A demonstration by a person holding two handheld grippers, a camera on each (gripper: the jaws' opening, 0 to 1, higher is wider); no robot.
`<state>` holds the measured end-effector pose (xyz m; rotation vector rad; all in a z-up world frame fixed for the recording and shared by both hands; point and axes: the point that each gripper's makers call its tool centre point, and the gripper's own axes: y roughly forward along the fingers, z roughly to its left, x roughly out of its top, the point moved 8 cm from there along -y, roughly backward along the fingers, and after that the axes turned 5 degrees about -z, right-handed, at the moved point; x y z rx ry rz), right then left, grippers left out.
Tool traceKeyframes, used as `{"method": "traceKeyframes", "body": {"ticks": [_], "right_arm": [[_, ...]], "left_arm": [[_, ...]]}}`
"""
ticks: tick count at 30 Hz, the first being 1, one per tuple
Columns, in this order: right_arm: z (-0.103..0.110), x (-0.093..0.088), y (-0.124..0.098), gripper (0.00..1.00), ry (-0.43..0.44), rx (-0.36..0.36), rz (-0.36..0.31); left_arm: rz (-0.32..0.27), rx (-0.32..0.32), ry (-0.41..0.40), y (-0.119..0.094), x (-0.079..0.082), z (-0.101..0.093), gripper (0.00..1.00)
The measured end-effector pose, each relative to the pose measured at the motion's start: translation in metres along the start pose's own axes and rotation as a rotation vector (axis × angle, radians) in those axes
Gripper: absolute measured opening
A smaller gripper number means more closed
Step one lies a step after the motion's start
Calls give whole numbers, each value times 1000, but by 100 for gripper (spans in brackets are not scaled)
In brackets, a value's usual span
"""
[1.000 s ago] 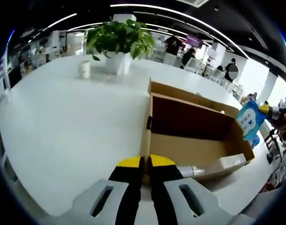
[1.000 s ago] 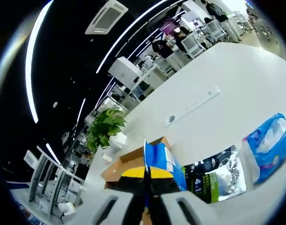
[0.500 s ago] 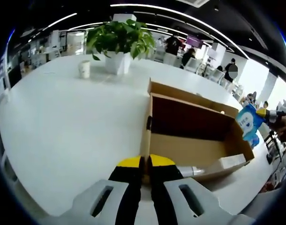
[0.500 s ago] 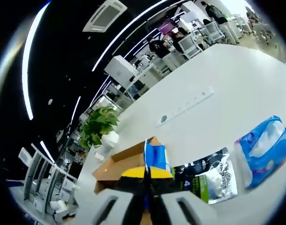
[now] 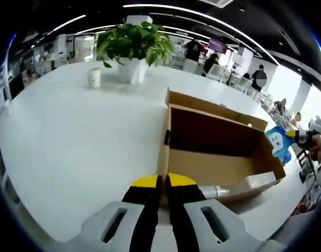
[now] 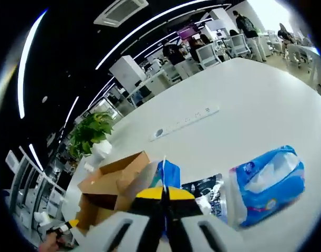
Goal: Operate the shoe box by opening the lid, removing the specified soft item, and placing it in the target area until the item is outside and the box remains undamaged.
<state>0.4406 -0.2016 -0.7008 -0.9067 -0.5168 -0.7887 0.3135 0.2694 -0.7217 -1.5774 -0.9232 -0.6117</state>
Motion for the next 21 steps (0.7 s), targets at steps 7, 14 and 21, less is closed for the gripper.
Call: {"method": "traceKeyframes", "body": {"ticks": [7, 14, 21], "right_arm": [[-14, -16, -8, 0, -64, -49, 67], [-22, -24, -9, 0, -135, -88, 104], [-34, -30, -5, 0, -161, -126, 118]], "left_arm": [[3, 1, 3, 0, 0, 0, 2], [3, 2, 10, 0, 0, -1, 2], [7, 4, 11, 1, 1, -1, 2]]}}
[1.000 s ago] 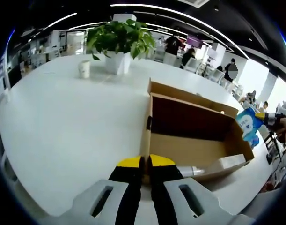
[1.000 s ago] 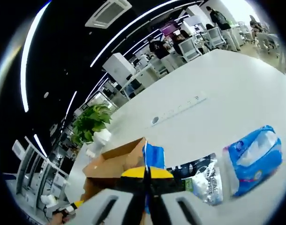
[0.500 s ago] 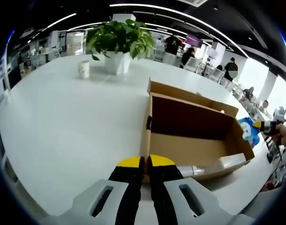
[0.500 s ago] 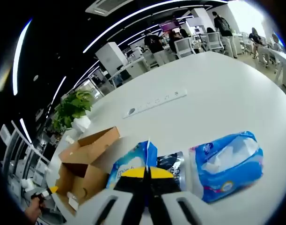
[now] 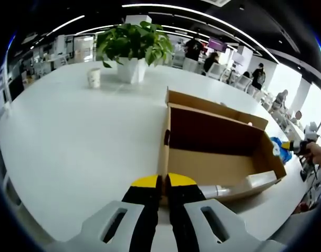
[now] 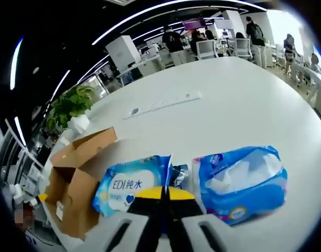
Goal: Operate the shoe box by opening the lid, removing the specified soft item, and placing it in the target area until the item is outside and the box remains undamaged.
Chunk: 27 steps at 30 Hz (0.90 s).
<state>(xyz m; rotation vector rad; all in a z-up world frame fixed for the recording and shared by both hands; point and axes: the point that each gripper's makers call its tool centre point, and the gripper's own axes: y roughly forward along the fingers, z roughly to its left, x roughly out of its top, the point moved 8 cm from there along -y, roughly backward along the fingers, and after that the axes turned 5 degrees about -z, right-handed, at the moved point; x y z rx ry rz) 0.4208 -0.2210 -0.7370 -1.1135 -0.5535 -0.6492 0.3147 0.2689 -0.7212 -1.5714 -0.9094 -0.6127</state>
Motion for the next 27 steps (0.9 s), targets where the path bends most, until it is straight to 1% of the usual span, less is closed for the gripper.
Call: {"method": "traceKeyframes", "body": {"ticks": [2, 3, 4, 10, 17, 27], "right_arm": [[-3, -2, 2, 0, -6, -11, 4], [-4, -3, 3, 0, -23, -21, 7], [-7, -5, 5, 0, -57, -39, 13], [-11, -7, 10, 0, -116, -60, 22], [-16, -6, 19, 0, -118, -70, 29], [-9, -6, 14, 0, -114, -67, 27]], "left_arm": [[1, 0, 2, 0, 0, 0, 2], [2, 0, 2, 0, 0, 0, 2], [2, 0, 1, 0, 0, 0, 2], [1, -1, -1, 0, 0, 1, 2], [2, -2, -3, 1, 0, 1, 2], [1, -3, -10, 1, 0, 2, 2]]}}
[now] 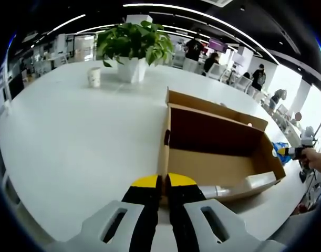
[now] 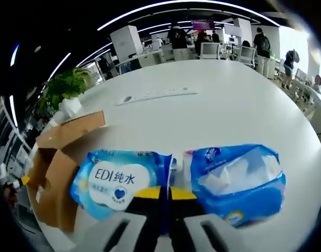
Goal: Operate the shoe box by opening the lid, removing the specified soft item, and placing it in the target area until the item is outside and the box remains undamaged.
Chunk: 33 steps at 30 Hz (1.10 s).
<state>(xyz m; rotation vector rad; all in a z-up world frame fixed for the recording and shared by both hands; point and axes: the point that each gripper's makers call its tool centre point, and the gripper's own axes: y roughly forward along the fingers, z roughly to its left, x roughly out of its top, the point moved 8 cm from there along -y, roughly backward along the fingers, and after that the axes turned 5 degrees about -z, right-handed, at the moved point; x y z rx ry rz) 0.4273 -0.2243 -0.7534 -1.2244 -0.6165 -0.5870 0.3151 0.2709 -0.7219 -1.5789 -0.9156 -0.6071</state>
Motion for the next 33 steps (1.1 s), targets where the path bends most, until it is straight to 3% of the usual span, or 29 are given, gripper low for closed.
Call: {"method": "traceKeyframes", "body": {"ticks": [7, 12, 20, 25, 33], "right_arm": [[1, 4, -2, 0, -26, 47, -13], [-1, 12, -2, 9, -27, 88, -81], [1, 27, -11, 15, -42, 137, -155], [13, 28, -19, 22, -117, 227, -186], [22, 29, -39, 31, -197, 295, -205]], "left_arm": [[-2, -1, -4, 0, 0, 0, 3], [-2, 0, -8, 0, 0, -1, 3], [-4, 2, -20, 1, 0, -1, 3], [-10, -2, -33, 0, 0, 0, 4], [-14, -11, -20, 0, 1, 1, 4]]}}
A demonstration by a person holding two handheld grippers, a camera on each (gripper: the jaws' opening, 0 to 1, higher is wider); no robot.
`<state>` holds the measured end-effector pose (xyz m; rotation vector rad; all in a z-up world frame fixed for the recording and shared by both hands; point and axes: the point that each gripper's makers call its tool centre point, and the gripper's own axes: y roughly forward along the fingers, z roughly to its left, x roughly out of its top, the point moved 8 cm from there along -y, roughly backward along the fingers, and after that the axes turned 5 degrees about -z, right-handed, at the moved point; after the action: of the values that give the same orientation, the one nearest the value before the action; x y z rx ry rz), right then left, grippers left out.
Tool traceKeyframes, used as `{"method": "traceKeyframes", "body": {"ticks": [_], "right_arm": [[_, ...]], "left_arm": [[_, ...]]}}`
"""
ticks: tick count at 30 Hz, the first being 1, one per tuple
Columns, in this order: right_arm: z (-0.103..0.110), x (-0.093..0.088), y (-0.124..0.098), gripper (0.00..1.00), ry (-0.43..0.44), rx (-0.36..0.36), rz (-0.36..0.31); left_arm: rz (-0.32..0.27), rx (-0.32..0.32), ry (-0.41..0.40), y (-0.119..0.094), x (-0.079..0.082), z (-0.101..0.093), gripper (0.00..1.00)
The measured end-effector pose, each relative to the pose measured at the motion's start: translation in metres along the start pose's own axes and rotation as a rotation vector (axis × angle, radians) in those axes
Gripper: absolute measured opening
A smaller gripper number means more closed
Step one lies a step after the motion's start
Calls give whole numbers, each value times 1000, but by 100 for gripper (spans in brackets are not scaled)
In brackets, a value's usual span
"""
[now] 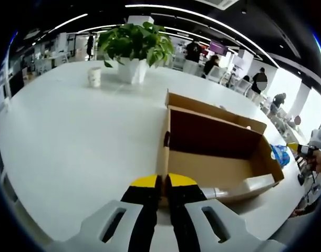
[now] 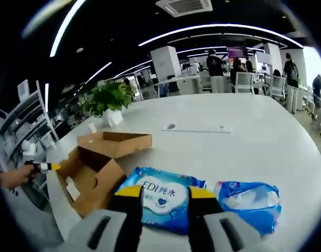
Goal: Operate the shoe box by opening the lid, removing the specified soft item, and placing it in the target area until the item is outside and the box remains undamaged.
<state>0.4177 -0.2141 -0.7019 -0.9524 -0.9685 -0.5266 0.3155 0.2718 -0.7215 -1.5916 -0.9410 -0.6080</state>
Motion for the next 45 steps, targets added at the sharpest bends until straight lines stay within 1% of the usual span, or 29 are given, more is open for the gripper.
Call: {"method": "traceKeyframes", "body": {"ticks": [2, 3, 5, 6, 7, 8, 11, 12, 14, 17, 19, 21, 24, 27, 31, 34, 35, 36, 37, 40, 42, 45], "right_arm": [[6, 4, -4, 32, -50, 36, 5], [11, 7, -6, 33, -78, 65, 13], [17, 10, -10, 33, -131, 95, 24], [22, 12, -12, 34, -164, 120, 41], [26, 14, -13, 34, -178, 142, 46], [34, 16, -15, 34, -190, 194, 54], [46, 22, -16, 37, -194, 265, 68], [54, 26, -17, 37, -208, 286, 66], [62, 28, -16, 36, -239, 336, 73], [85, 33, -12, 36, -312, 432, 104], [96, 35, -9, 36, -346, 467, 113], [101, 36, -5, 36, -354, 492, 116], [115, 37, 1, 35, -373, 547, 127], [123, 34, 8, 34, -439, 589, 167], [133, 31, 21, 33, -493, 607, 205], [141, 28, 29, 33, -516, 637, 231], [144, 26, 32, 32, -544, 650, 250], [146, 25, 35, 32, -560, 650, 256], [149, 22, 38, 32, -594, 660, 281], [155, 17, 48, 32, -633, 669, 301], [157, 12, 54, 32, -667, 667, 328], [163, 6, 62, 31, -677, 681, 344]], "left_arm": [[1, -3, 3, 0, 0, 0, 4], [2, -3, 2, 0, 0, 0, 4], [4, -3, 6, 0, 0, 0, 4], [4, -4, 10, 1, 0, 0, 4], [3, -5, 12, 0, 0, 0, 4], [1, -7, 15, 1, 0, 0, 4], [3, -9, 29, 1, 0, -1, 4], [5, -10, 34, 1, 1, -1, 4], [8, -13, 40, 1, 1, -1, 4], [11, -15, 37, 1, 1, 0, 4], [13, -16, 29, 1, 0, 0, 4], [17, -18, 22, 1, 1, 0, 4], [17, -10, 38, 1, 0, -1, 3], [21, -5, 42, 1, 1, -1, 3], [25, -1, 49, 1, 1, -2, 3], [22, -1, 45, 0, 0, -2, 3], [21, -1, 42, 0, 0, -2, 3], [21, 0, 42, 0, 0, -2, 3], [21, 1, 43, 1, 0, -2, 3], [22, -1, 41, 1, 0, -2, 3], [23, -1, 43, 1, 0, -2, 3], [21, 0, 44, 1, 0, -2, 3]]}}
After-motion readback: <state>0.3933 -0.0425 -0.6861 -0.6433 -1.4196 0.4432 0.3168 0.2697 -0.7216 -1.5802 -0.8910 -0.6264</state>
